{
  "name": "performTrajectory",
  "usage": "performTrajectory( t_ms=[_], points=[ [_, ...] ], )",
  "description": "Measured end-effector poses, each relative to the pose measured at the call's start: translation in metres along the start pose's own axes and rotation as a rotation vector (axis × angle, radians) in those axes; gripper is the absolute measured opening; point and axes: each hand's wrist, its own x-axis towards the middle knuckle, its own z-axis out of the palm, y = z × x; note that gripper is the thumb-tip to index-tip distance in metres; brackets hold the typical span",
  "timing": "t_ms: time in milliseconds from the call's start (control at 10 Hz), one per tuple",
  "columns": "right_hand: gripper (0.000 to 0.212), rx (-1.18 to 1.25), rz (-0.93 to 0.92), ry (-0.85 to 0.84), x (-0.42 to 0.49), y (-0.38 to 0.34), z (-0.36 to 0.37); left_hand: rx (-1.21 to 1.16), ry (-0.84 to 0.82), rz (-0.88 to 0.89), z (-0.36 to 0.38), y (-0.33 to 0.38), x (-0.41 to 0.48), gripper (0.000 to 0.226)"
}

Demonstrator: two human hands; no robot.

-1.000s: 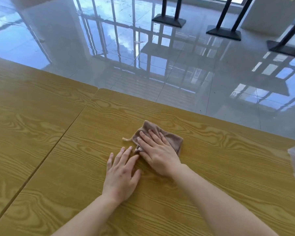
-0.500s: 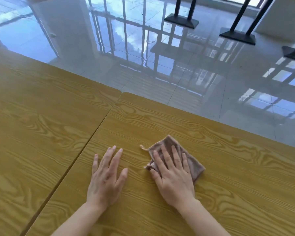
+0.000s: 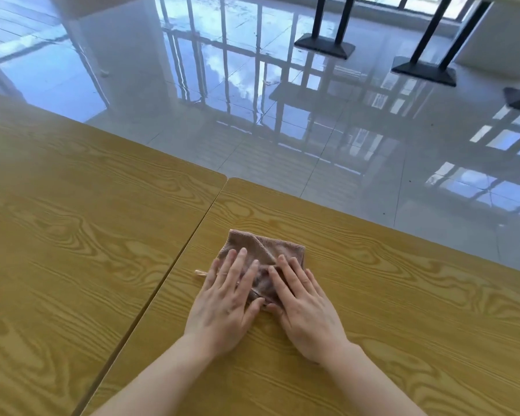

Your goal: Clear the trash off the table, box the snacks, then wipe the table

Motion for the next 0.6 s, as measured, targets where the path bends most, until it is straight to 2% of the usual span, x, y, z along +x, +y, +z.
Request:
performTrajectory(
  t_ms=[400, 500, 600],
  points=[
    [0.070, 0.006, 0.006, -0.144, 0.057, 0.003, -0.008, 0.087, -0.174, -0.118, 0.001, -0.030, 0.050, 0.079],
    [0.072, 0.031, 0.029, -0.206, 0.059, 0.000, -0.017, 0.110, -0.279, -0.137, -0.010, -0.026, 0.057, 0.079],
    [0.074, 0.111, 0.058, -0.188, 0.059, -0.003, -0.035, 0.135, -0.323, -0.162, -0.027, -0.017, 0.062, 0.074]
  ],
)
